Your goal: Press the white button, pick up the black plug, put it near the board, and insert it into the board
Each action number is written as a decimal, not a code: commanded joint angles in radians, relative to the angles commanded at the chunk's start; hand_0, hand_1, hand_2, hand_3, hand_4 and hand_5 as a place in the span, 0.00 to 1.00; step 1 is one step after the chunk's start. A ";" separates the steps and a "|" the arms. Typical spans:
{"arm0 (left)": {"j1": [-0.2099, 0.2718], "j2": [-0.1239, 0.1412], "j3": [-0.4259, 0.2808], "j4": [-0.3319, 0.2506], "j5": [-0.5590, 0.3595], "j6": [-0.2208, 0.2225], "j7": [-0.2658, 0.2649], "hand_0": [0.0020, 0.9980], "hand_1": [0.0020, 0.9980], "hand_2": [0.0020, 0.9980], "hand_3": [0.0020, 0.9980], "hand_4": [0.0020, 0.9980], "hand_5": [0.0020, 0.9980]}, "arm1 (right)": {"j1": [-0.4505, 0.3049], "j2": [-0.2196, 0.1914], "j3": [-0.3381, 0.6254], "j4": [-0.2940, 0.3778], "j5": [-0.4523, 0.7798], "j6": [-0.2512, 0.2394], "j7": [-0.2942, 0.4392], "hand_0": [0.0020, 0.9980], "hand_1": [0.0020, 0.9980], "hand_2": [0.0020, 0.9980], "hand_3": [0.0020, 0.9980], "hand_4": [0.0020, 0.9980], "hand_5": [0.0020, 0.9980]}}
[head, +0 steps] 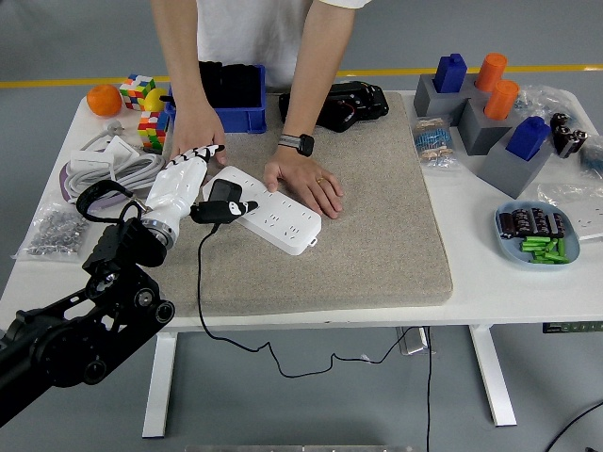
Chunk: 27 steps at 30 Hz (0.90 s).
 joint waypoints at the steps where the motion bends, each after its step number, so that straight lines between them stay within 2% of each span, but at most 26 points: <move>1: 0.006 0.006 0.004 -0.001 -0.003 -0.001 0.000 0.97 0.96 0.90 0.78 0.92 0.36 | 0.000 0.000 0.000 0.000 0.000 0.000 0.001 0.82 0.66 0.65 0.62 0.76 0.49; 2: 0.010 0.010 0.007 -0.001 -0.005 -0.002 0.000 0.96 0.90 0.81 0.75 0.91 0.33 | 0.000 -0.001 -0.001 0.000 0.000 -0.001 0.001 0.82 0.65 0.65 0.62 0.76 0.49; 7: 0.016 0.022 0.024 0.007 -0.015 -0.006 0.000 0.96 0.90 0.81 0.75 0.91 0.33 | 0.002 -0.001 -0.006 0.001 0.002 -0.002 0.004 0.82 0.65 0.65 0.62 0.76 0.49; 8: 0.014 0.023 0.030 0.010 -0.020 -0.006 -0.002 0.96 0.87 0.75 0.73 0.92 0.36 | 0.003 -0.001 -0.008 0.001 0.003 -0.002 0.005 0.82 0.65 0.65 0.62 0.75 0.49; 27: -0.044 0.004 0.088 0.062 -0.052 0.001 -0.026 0.95 0.85 0.72 0.72 0.92 0.37 | 0.006 -0.006 -0.025 0.001 0.007 -0.003 0.007 0.82 0.65 0.65 0.62 0.75 0.49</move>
